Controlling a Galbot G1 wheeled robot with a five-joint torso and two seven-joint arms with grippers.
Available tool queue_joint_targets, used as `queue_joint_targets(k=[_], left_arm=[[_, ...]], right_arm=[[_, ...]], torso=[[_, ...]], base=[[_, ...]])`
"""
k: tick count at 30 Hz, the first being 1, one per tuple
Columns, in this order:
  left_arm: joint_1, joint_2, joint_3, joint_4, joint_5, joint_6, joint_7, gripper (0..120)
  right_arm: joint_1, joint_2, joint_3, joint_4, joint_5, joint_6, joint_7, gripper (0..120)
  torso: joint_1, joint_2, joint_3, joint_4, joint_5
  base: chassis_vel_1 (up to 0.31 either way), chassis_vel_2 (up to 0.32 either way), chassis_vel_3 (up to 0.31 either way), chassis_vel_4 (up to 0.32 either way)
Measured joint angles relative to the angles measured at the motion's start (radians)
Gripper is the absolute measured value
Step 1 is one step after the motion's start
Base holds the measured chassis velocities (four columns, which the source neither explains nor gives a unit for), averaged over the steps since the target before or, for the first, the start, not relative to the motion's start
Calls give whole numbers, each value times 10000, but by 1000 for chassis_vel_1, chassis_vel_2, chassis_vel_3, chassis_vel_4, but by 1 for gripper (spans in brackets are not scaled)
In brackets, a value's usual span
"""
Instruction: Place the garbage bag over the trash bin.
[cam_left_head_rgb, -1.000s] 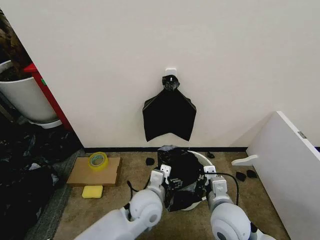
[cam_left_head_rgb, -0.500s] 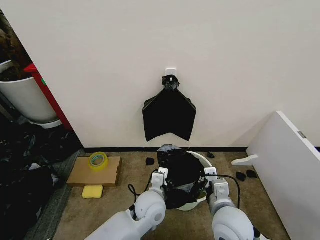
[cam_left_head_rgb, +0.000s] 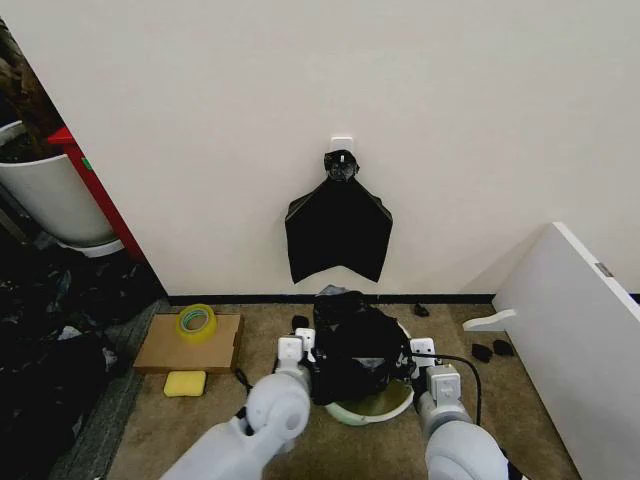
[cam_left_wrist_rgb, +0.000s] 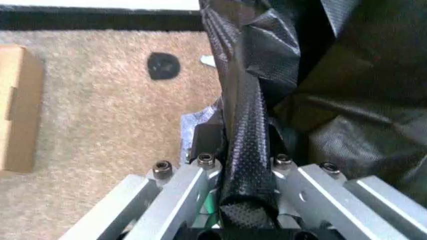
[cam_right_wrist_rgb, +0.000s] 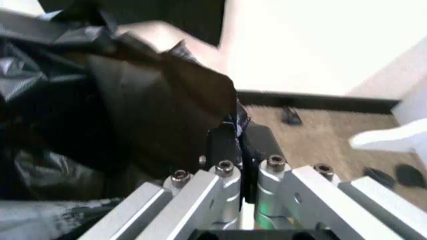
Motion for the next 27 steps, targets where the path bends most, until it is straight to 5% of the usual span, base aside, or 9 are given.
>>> queue_joint_targets(k=[9,14,17,27], left_arm=[[907,997,-865,-1307,984,-227,1393,5],[1310,1653,-1382,-1719,2023,-1133,2714,5],[1451,2181,-1933,-1771,2951,-2512,3967,5],[792,2029,-2222,-1952,1474,-3027,4244,5]], right_arm=[[465,-1,374,-8,484,811,-454,0],[746,-27,639,-414,836,763,-470,0],[833,-64,1118,-853,1077,773,-577,0],[667,-120,1295,-1031,1281,932,-798,0]], torso=[[0,0,0,1,-2],[0,0,0,0,-1],[0,0,0,1,1],[0,0,0,0,0]], base=[[0,0,0,0],[0,0,0,0],[0,0,0,0],[0,0,0,0]])
